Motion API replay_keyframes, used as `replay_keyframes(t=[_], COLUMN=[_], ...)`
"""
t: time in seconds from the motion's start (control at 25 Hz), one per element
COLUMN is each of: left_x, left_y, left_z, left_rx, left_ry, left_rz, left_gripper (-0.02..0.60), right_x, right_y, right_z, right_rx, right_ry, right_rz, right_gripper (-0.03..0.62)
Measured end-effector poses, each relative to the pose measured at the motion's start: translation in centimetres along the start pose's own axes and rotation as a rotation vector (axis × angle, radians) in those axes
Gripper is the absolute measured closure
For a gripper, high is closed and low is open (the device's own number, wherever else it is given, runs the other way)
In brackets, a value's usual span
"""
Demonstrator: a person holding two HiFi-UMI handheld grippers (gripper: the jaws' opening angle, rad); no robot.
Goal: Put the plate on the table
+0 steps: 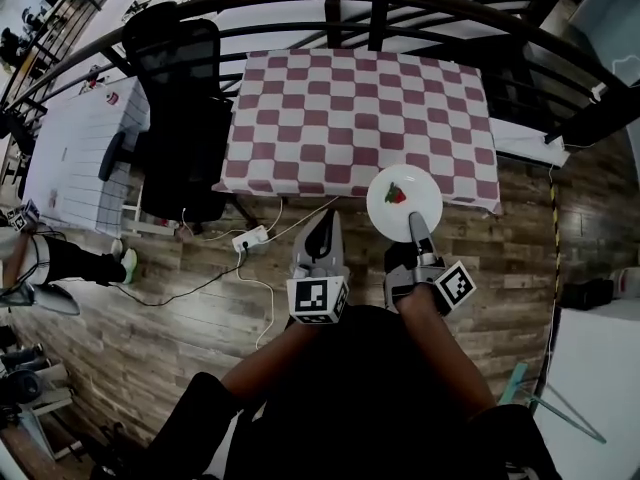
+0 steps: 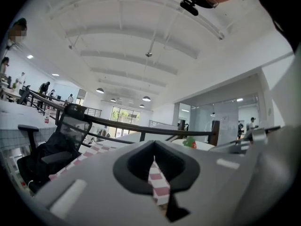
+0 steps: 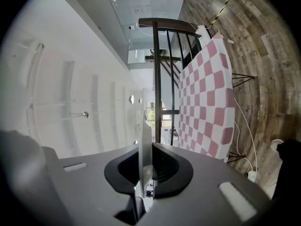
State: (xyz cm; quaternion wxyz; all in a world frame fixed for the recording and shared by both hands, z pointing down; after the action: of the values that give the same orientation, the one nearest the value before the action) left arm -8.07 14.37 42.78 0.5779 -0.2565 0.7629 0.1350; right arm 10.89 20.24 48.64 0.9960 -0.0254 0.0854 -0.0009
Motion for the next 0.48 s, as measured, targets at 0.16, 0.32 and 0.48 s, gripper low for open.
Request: replay_keyframes(t=[0.16, 0.32, 0.48], left_x=[1.7, 2.5, 3.4], left_y=[-2.1, -4.1, -6.0], left_z=[-2.1, -4.1, -6.5], left_rx=[-0.003, -0.023, -0.036], left_ry=[-0.003, 0.013, 0.031], left_rz=[0.017, 0.009, 0.011], left_gripper=[0.572, 0.572, 0.572], right_x=[-0.9, -1.7, -2.0], right_y=[-3.0, -5.6, -8.0], right_z=[-0.8, -1.2, -1.3], right_rx=[-0.006, -0.014, -0.033], right_ry=[0.0, 0.0, 0.012], right_rz=[-0.006, 0.003, 0.022], right_gripper=[0.579, 0.579, 0.578])
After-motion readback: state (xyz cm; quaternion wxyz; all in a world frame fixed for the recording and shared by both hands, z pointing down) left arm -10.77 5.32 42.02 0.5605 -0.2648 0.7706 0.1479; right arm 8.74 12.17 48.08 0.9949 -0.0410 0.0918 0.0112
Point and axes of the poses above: the fingertips, and each gripper's own axes: y backward along the fingers, z to its right, x out of its top, the point moved 4 cm from there along y, backward along the fingers, and after that the axes turned 9 degrees about y, right-handed, at the moved point
